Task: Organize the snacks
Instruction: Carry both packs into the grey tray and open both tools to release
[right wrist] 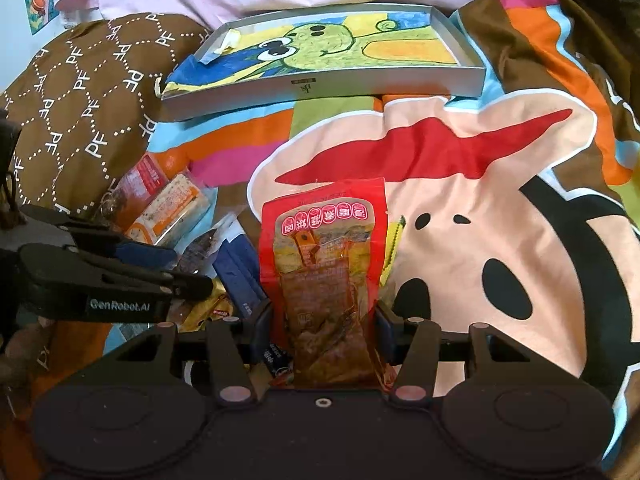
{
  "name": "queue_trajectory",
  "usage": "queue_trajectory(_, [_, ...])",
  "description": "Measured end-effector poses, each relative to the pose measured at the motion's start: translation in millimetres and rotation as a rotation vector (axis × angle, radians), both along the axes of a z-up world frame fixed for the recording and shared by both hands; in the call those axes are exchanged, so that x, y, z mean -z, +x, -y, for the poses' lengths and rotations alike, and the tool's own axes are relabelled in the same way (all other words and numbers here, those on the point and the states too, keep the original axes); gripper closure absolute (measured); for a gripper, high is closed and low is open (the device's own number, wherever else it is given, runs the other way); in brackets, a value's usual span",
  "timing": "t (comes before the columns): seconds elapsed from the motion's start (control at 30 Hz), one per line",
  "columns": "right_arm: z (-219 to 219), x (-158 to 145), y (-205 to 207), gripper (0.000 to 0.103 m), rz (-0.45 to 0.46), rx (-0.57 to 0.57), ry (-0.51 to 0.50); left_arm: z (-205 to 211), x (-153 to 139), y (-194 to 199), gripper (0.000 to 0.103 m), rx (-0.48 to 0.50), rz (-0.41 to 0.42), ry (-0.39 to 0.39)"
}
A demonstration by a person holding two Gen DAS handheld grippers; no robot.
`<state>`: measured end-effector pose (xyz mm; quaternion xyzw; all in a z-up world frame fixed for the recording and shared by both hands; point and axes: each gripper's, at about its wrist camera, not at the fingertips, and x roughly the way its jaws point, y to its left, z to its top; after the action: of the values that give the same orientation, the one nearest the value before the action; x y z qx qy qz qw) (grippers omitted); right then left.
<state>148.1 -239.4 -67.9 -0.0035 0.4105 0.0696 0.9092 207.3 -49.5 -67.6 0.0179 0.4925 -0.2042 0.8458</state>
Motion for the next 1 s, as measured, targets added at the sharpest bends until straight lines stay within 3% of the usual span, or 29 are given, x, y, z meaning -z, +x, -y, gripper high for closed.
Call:
queue_trajectory(0.27, [-3.2,1.3,0.9,0.049,0.026,-0.005,-0.018,-5.0,-5.5,-11.7,0.057,-0.022,-0.035,-0.023])
queue_trajectory(0.43, [-6.2,0.7,0.6,0.049,0.046,-0.020,-0.023,-7.6,-15.9,-20.8,0.057,-0.031,-0.022,-0.077])
queue_trajectory(0.77, [-11.2,-5.5,-2.0,0.049,0.119,-0.017,-0.025,-18.3,-39.9,-27.2,0.057,-0.114,0.109,-0.158])
queue_trajectory(1.0, [-23.2,-22.3,7.4,0.049,0.236,-0.037,-0.040,-26.5,-72.4,6.2,0.056,-0.222,0.263,-0.202])
